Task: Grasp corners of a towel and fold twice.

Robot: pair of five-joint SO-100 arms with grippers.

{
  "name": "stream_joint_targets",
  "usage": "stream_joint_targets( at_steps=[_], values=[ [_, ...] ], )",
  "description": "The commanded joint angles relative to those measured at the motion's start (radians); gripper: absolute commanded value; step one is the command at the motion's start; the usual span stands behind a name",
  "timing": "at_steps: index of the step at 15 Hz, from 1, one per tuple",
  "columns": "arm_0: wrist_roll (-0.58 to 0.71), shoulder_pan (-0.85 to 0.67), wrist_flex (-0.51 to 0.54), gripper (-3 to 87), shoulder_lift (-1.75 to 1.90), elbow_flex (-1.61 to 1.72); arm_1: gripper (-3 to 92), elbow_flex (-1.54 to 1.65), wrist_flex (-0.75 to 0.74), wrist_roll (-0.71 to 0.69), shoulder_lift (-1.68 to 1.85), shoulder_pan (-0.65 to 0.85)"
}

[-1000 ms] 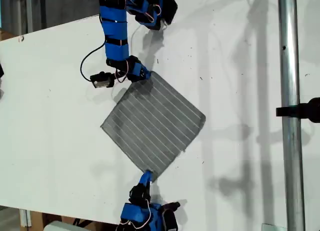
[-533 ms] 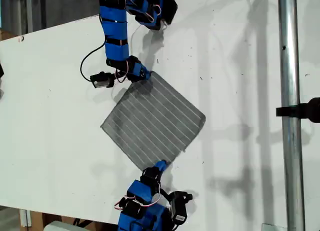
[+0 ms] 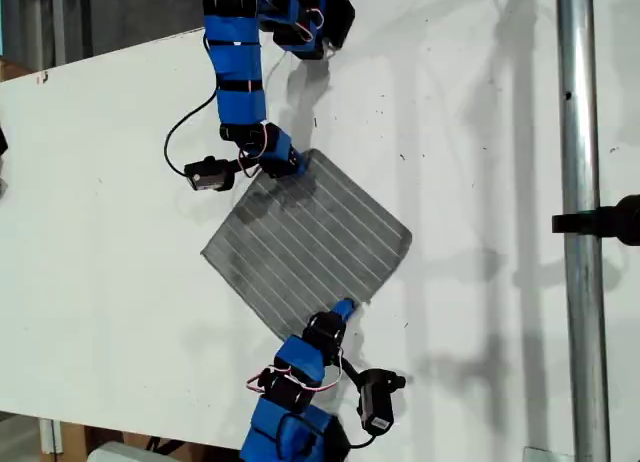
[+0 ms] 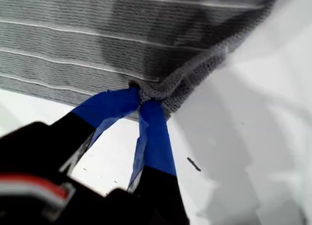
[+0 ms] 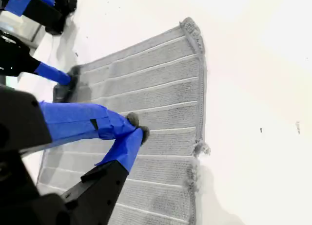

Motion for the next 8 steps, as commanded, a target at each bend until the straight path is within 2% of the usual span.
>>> stream_joint_targets(
  at_steps=[1,4,6,8],
  values=[
    [0.005,-0.005,-0.017,-2.9,0.005,-0.058,-0.2,-0.121,0.021,0.034,-0.043,-0.074],
    [0.058,-0.017,-0.032,-2.8,-0.095,-0.137,-0.2,-0.183,0.084,0.043,-0.067,-0.112],
    [0.103,-0.009,-0.081,-2.3,-0.242,-0.23,-0.2,-0.183,0.109,0.034,-0.043,-0.094],
    [0.14,0.002,-0.029,11.2,-0.422,-0.396,-0.2,-0.183,0.124,0.02,-0.026,-0.074]
  ],
)
